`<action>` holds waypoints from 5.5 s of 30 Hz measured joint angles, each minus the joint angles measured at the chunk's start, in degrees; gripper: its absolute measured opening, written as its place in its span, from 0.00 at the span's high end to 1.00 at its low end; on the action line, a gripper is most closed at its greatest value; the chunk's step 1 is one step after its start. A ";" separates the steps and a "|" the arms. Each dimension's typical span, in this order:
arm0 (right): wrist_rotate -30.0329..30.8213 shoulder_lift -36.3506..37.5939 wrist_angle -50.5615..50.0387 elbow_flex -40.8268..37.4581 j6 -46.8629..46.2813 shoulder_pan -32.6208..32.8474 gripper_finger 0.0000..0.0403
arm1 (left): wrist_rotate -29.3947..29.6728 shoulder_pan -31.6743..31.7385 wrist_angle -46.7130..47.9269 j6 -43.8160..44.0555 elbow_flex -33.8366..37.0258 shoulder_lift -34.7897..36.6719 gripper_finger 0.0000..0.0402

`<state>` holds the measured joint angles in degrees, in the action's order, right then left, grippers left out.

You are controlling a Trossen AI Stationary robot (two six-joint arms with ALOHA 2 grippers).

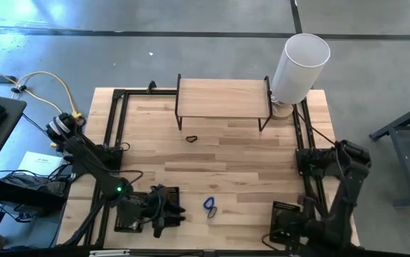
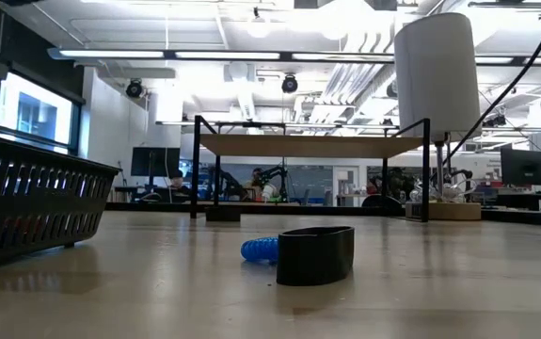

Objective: Pick & Place Office Desk Supplies
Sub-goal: Put the black rubber band into the right black basket

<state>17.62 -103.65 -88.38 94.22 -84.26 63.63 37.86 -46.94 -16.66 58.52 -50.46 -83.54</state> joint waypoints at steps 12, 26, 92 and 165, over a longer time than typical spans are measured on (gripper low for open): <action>-1.93 0.27 15.12 -16.81 -12.81 7.73 0.99 | -0.32 4.88 -28.63 -8.06 -0.02 -13.26 0.60; -2.86 0.25 20.87 -21.77 -16.65 7.21 0.77 | -2.58 8.68 -32.02 -7.51 -0.02 -15.36 0.60; 7.68 16.47 6.62 -21.75 -4.45 -9.76 0.41 | -29.81 53.72 27.26 -6.58 -0.02 -6.30 0.30; 7.75 16.47 10.93 -21.75 -4.41 -9.81 0.41 | -12.68 49.94 27.58 -13.47 -0.09 -16.80 0.99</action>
<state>25.36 -87.18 -77.44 72.47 -88.66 53.82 25.18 3.00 10.92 45.06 -50.54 -100.34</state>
